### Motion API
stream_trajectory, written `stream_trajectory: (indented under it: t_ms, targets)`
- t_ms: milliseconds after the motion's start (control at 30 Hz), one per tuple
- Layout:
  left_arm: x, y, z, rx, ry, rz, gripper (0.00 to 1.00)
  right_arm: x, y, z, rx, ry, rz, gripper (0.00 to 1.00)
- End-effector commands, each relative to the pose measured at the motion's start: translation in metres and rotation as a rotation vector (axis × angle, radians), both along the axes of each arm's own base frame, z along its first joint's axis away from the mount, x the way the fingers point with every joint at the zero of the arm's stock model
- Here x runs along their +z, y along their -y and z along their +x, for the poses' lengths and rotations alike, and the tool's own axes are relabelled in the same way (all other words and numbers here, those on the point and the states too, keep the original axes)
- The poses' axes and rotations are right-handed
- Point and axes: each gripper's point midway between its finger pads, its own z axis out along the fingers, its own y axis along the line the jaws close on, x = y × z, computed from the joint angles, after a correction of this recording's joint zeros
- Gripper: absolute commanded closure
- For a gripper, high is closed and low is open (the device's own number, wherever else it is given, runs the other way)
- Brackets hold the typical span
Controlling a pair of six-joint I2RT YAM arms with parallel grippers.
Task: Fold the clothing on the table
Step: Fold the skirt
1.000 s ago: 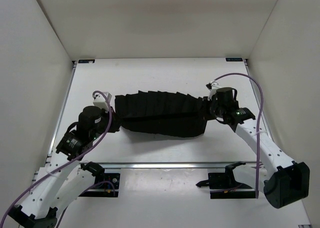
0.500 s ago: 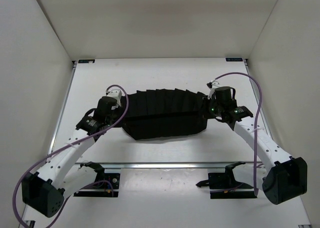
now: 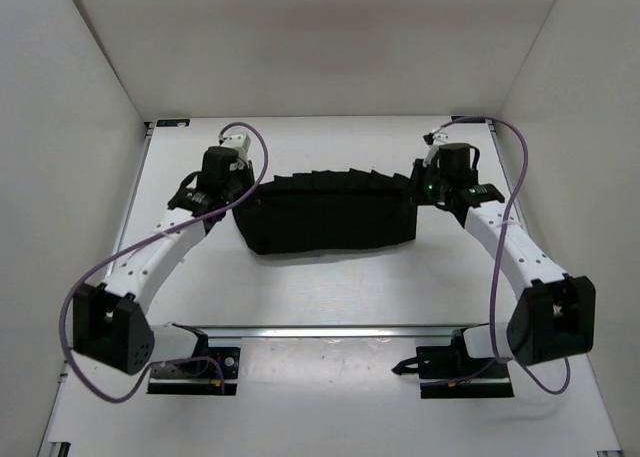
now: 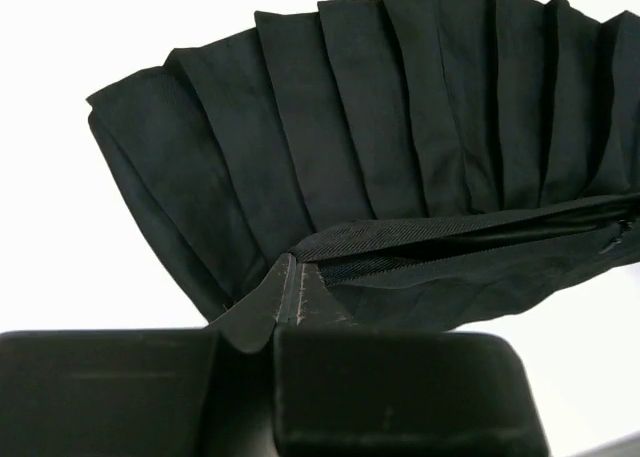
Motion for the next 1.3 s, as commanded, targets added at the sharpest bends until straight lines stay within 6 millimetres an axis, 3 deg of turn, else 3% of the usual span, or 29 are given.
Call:
stream_trajectory:
  t_ms: [0,33,67,100,133,200,233,267,300,333,400,467,500,533,600,700,767,800,867,900,933,1000,1033,1067,1100,1133,1167,1233,1267]
  targets:
    - [-0.004,-0.009,0.033,0.028,0.038,0.032,1.00,0.004,0.012,0.039,-0.012,0.064,-0.022,1.00]
    - [-0.015,-0.008,0.039,0.030,0.013,0.038,1.00,0.011,0.011,0.047,-0.003,0.086,-0.025,1.00]
    - [-0.013,-0.007,0.045,0.034,0.018,0.029,1.00,0.000,0.011,0.055,0.007,0.073,-0.042,1.00]
    - [-0.026,-0.006,0.050,0.039,-0.012,0.025,1.00,-0.002,0.008,0.065,0.017,0.071,-0.050,1.00]
    - [-0.036,-0.005,0.058,0.043,-0.030,0.029,1.00,0.006,0.007,0.074,0.026,0.093,-0.053,1.00]
    - [-0.043,-0.009,0.072,0.076,-0.052,0.006,1.00,-0.008,0.005,0.092,0.037,0.064,-0.049,1.00]
    - [-0.041,-0.006,0.082,0.075,-0.046,-0.003,1.00,-0.008,0.001,0.101,0.049,0.060,-0.046,1.00]
    - [-0.033,-0.005,0.090,0.081,-0.025,-0.008,1.00,0.006,0.000,0.111,0.049,0.097,-0.048,1.00]
    - [-0.028,-0.003,0.097,0.081,-0.002,0.011,1.00,0.003,-0.006,0.116,0.067,0.101,-0.043,0.99]
    - [-0.032,-0.004,0.102,0.083,-0.003,0.028,1.00,0.013,-0.009,0.125,0.068,0.134,-0.040,1.00]
    - [-0.016,-0.005,0.120,0.093,0.032,0.034,1.00,0.014,-0.008,0.137,0.061,0.149,-0.063,1.00]
    - [-0.011,-0.004,0.134,0.093,0.043,0.014,1.00,0.039,-0.005,0.155,0.048,0.201,-0.051,1.00]
    - [0.005,-0.006,0.143,0.106,0.078,0.003,1.00,0.041,-0.008,0.157,0.056,0.205,-0.050,1.00]
    - [0.000,-0.004,0.146,0.110,0.064,0.001,1.00,0.052,-0.004,0.167,0.045,0.230,-0.047,1.00]
    - [0.016,-0.006,0.158,0.121,0.099,0.007,1.00,0.071,0.002,0.179,0.036,0.274,-0.055,1.00]
    - [0.014,-0.007,0.159,0.120,0.104,0.034,1.00,0.076,0.001,0.186,0.049,0.281,-0.058,1.00]
    - [0.017,-0.006,0.153,0.119,0.109,0.033,1.00,0.077,-0.002,0.180,0.057,0.284,-0.063,1.00]
    - [0.012,-0.003,0.147,0.108,0.096,0.035,1.00,0.066,0.000,0.175,0.047,0.261,-0.069,1.00]
    - [0.013,-0.004,0.134,0.106,0.095,0.039,1.00,0.067,-0.005,0.157,0.066,0.266,-0.075,1.00]
    - [0.010,-0.004,0.122,0.099,0.088,0.047,1.00,0.042,-0.011,0.144,0.084,0.214,-0.085,1.00]
    - [-0.001,0.000,0.112,0.090,0.069,0.052,1.00,0.051,-0.010,0.133,0.086,0.242,-0.079,1.00]
    - [0.003,0.002,0.091,0.065,0.071,0.049,1.00,0.032,-0.014,0.096,0.105,0.208,-0.083,1.00]
    - [-0.012,0.005,0.076,0.044,0.029,0.066,1.00,0.009,-0.014,0.077,0.111,0.151,-0.090,1.00]
    - [-0.017,0.006,0.060,0.027,0.008,0.072,1.00,0.021,-0.019,0.063,0.127,0.180,-0.086,1.00]
    - [-0.011,0.006,0.047,0.019,0.010,0.071,1.00,0.016,-0.021,0.041,0.135,0.169,-0.093,1.00]
    - [-0.013,0.012,0.030,-0.005,0.004,0.078,1.00,-0.005,-0.023,0.020,0.138,0.109,-0.093,1.00]
    - [-0.024,0.017,0.012,-0.027,-0.032,0.091,1.00,0.007,-0.024,0.007,0.137,0.136,-0.095,0.99]
    - [-0.012,0.018,-0.019,-0.048,-0.023,0.070,1.00,0.007,-0.024,-0.029,0.140,0.103,-0.077,1.00]
    - [-0.009,0.024,-0.030,-0.061,-0.025,0.058,1.00,0.010,-0.024,-0.034,0.132,0.101,-0.062,1.00]
